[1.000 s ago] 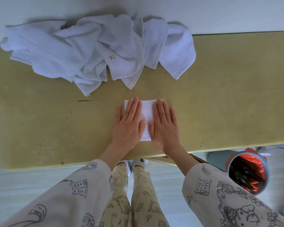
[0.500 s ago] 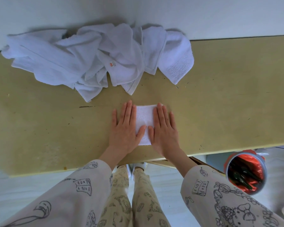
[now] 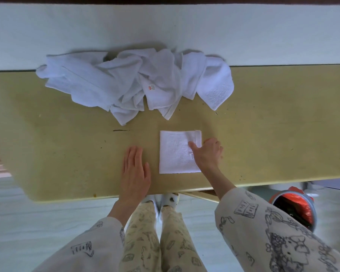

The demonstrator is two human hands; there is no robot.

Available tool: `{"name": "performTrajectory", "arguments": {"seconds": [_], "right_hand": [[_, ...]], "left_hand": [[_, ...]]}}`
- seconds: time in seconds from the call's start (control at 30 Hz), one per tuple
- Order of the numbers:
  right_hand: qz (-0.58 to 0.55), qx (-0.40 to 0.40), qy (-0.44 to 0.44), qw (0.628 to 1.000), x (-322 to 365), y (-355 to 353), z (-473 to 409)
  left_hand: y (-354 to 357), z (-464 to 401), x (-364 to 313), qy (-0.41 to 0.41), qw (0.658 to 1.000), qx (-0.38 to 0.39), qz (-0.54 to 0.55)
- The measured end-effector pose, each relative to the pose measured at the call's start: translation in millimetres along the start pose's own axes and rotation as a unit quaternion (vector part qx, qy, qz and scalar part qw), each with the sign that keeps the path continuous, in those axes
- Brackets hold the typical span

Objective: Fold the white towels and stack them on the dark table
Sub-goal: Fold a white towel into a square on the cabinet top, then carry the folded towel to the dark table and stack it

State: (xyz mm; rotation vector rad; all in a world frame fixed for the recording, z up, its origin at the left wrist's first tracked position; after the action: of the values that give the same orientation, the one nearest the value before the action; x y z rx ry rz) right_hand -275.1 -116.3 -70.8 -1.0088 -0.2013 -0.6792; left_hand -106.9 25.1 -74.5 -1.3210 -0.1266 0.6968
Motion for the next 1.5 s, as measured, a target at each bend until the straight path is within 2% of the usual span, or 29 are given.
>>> {"name": "performTrajectory", "arguments": {"seconds": [0.27, 0.53, 0.6, 0.73, 0.9, 1.07, 1.2, 1.3, 1.4, 1.5], "right_hand": [[0.117, 0.07, -0.014, 0.991, 25.8, 27.5, 20.0], [0.192, 0.069, -0.113, 0.972, 44.8, 62.2, 64.5], [0.16, 0.084, -0.107, 0.978, 45.9, 65.6, 72.4], [0.022, 0.143, -0.059, 0.988, 46.5, 59.7, 79.5], [-0.001, 0.235, -0.118, 0.965, 68.8, 47.2, 100.9], [0.022, 0.333, -0.267, 0.904, 97.2, 44.5, 162.9], [0.099, 0.371, -0.43, 0.817, 112.7, 51.5, 235.8], [0.127, 0.409, -0.483, 0.764, 112.4, 56.4, 299.8], [0.149, 0.452, -0.525, 0.706, 98.6, 65.3, 374.6], [0.154, 0.501, -0.567, 0.636, 69.7, 76.2, 459.3]], "left_hand": [[-17.5, 22.9, 33.0, -0.049, 0.997, -0.001, 0.063], [-30.1, 30.8, 49.9, -0.079, 0.993, 0.022, 0.08], [-35.0, 30.1, 54.6, -0.084, 0.991, 0.032, 0.097], [-49.4, 35.4, 73.3, -0.104, 0.985, 0.055, 0.127], [-85.4, 71.8, 92.1, -0.13, 0.977, -0.025, 0.169], [-117.3, 143.8, 103.5, -0.199, 0.954, -0.132, 0.183], [-130.3, 225.3, 113.2, -0.288, 0.911, -0.207, 0.209], [-127.5, 295.4, 115.7, -0.331, 0.887, -0.237, 0.219], [-124.7, 376.9, 122.8, -0.394, 0.846, -0.286, 0.22], [-119.5, 471.6, 131.1, -0.469, 0.788, -0.337, 0.215]]}}
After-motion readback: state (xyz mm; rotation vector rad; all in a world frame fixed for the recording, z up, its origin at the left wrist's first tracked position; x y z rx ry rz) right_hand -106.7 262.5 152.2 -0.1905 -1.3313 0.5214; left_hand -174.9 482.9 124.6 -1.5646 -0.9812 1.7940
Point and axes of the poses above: each hand's wrist, its own z-axis away from the middle knuckle, its own y-axis out of the palm, x = y × z, the point moved 4 cm from there along -z, towards the middle knuckle, and after that the axes turned 12 degrees about -z, right-handed, at the moved point
